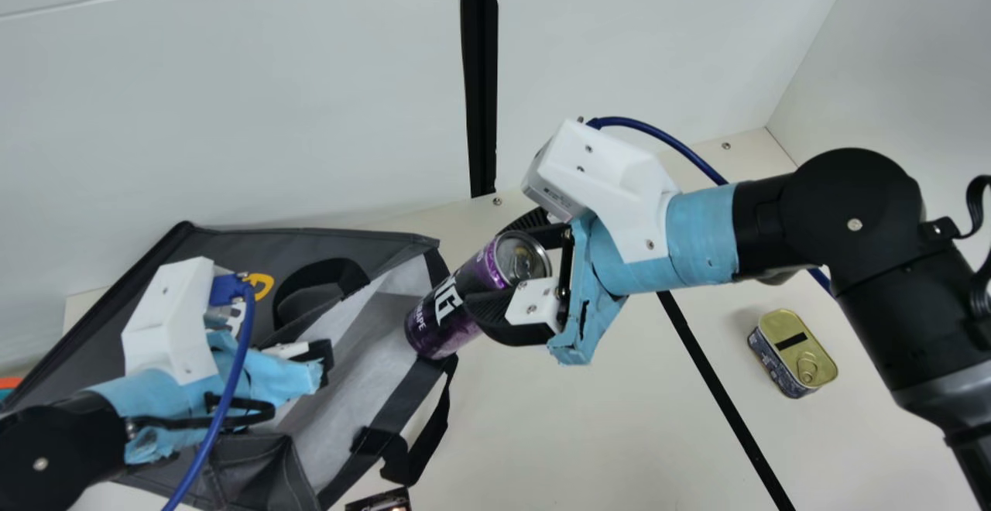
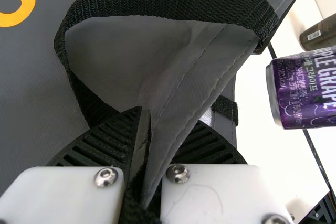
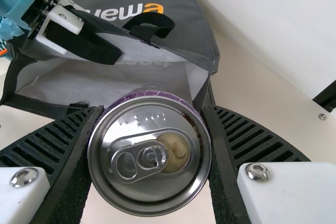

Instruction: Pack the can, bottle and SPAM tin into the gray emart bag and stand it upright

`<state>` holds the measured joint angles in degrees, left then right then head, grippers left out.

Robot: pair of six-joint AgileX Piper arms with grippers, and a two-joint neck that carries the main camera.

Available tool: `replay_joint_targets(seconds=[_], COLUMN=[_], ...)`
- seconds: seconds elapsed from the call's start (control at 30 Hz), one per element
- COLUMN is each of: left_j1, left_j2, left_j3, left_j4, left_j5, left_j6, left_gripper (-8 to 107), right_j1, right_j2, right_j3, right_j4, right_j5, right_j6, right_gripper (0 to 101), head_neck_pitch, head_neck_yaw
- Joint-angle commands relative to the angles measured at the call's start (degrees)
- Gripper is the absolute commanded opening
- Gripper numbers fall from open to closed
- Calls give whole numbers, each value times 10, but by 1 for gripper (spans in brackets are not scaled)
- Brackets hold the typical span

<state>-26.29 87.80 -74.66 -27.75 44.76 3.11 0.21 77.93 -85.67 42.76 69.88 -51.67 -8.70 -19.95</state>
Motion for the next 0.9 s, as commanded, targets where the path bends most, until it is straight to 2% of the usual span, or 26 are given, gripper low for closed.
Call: replay_joint_targets(seconds=[0.0, 0.87], left_j1=[0, 0], left_j2=[0, 0], left_j3=[0, 0], left_j4=[0, 0], left_j5=[0, 0], left_j6=[0, 0], left_gripper=[-8, -8], right_j1=[0, -9], right_j2=[1, 36], right_j3=[2, 1], right_j4=[2, 33], right_j5=[0, 0], right_j6=[-1, -23], right_gripper=[0, 0], head_neck_pitch=[-13, -13], head_neck_yaw=[0, 0])
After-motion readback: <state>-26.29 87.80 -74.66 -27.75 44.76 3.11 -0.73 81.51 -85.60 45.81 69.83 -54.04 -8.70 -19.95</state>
